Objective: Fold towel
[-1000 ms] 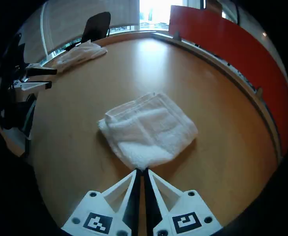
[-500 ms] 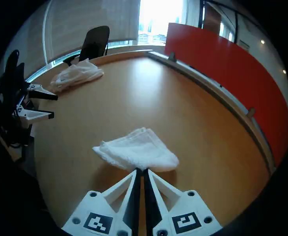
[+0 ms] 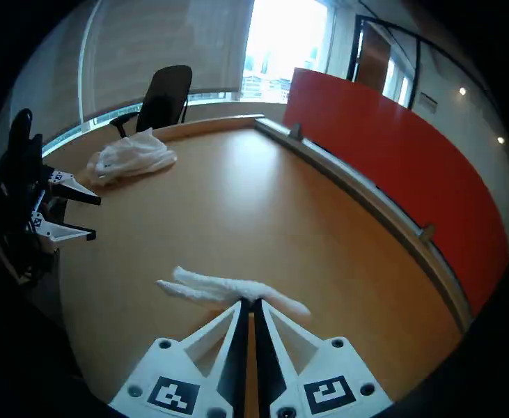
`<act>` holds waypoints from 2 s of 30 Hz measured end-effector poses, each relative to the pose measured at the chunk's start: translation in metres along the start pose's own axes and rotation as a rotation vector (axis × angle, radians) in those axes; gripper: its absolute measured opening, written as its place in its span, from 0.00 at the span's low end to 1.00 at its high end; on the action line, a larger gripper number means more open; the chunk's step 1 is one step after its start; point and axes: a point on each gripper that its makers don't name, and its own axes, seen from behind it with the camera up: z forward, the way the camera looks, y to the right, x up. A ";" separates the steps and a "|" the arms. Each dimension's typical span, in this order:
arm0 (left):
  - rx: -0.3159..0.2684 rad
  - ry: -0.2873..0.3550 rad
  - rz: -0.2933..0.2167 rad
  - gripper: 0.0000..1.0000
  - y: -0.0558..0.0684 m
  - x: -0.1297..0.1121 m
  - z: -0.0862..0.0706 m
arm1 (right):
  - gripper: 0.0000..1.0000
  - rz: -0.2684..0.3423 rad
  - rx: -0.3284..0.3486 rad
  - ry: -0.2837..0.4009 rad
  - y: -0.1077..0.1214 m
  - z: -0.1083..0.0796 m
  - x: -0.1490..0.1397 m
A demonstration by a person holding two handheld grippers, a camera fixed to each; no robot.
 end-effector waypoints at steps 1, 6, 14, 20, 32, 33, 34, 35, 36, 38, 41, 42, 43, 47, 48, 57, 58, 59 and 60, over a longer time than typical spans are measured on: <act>-0.001 0.001 -0.001 0.99 0.000 0.001 0.000 | 0.05 -0.002 -0.003 0.001 0.002 -0.001 0.001; -0.005 0.004 -0.005 0.99 0.001 0.004 0.001 | 0.05 -0.010 -0.017 0.002 0.014 -0.009 0.002; -0.015 0.008 0.004 0.99 0.004 0.009 0.003 | 0.05 -0.008 -0.034 0.000 0.031 -0.021 -0.003; -0.021 0.007 -0.003 0.99 0.007 0.012 0.004 | 0.05 0.001 -0.048 0.005 0.048 -0.033 -0.004; -0.027 0.008 -0.006 0.99 0.011 0.016 0.008 | 0.05 0.010 -0.081 0.001 0.082 -0.058 -0.012; -0.026 0.008 -0.008 0.99 0.011 0.016 0.008 | 0.05 0.013 -0.083 0.001 0.085 -0.060 -0.013; -0.025 0.008 -0.009 0.99 0.011 0.016 0.008 | 0.05 0.015 -0.084 0.000 0.087 -0.061 -0.014; -0.025 0.008 -0.010 0.99 0.010 0.016 0.008 | 0.05 0.017 -0.086 -0.001 0.090 -0.063 -0.016; -0.024 0.008 -0.011 0.99 0.010 0.016 0.009 | 0.05 0.020 -0.089 -0.003 0.093 -0.065 -0.017; -0.023 0.008 -0.011 0.99 0.010 0.016 0.009 | 0.05 0.023 -0.094 -0.006 0.099 -0.069 -0.020; -0.021 0.007 -0.013 0.99 0.009 0.017 0.008 | 0.05 0.027 -0.102 -0.013 0.107 -0.075 -0.025; -0.020 0.007 -0.013 0.99 0.009 0.016 0.008 | 0.05 0.029 -0.105 -0.016 0.110 -0.077 -0.028; -0.020 0.006 -0.014 0.99 0.009 0.016 0.008 | 0.05 0.029 -0.108 -0.018 0.113 -0.079 -0.030; -0.016 0.005 -0.017 0.99 0.008 0.016 0.009 | 0.05 0.036 -0.118 -0.031 0.124 -0.086 -0.038; -0.014 0.004 -0.018 0.99 0.008 0.015 0.009 | 0.05 0.040 -0.120 -0.033 0.127 -0.088 -0.040; -0.007 0.000 -0.013 0.99 0.007 0.016 0.011 | 0.05 0.072 -0.144 -0.056 0.157 -0.106 -0.060; -0.006 -0.001 -0.012 0.99 0.007 0.016 0.011 | 0.05 0.073 -0.148 -0.062 0.161 -0.108 -0.063; -0.006 -0.003 -0.011 0.99 0.007 0.015 0.011 | 0.05 0.074 -0.152 -0.067 0.165 -0.110 -0.066; -0.005 -0.004 -0.010 0.99 0.007 0.015 0.011 | 0.05 0.076 -0.158 -0.074 0.169 -0.112 -0.069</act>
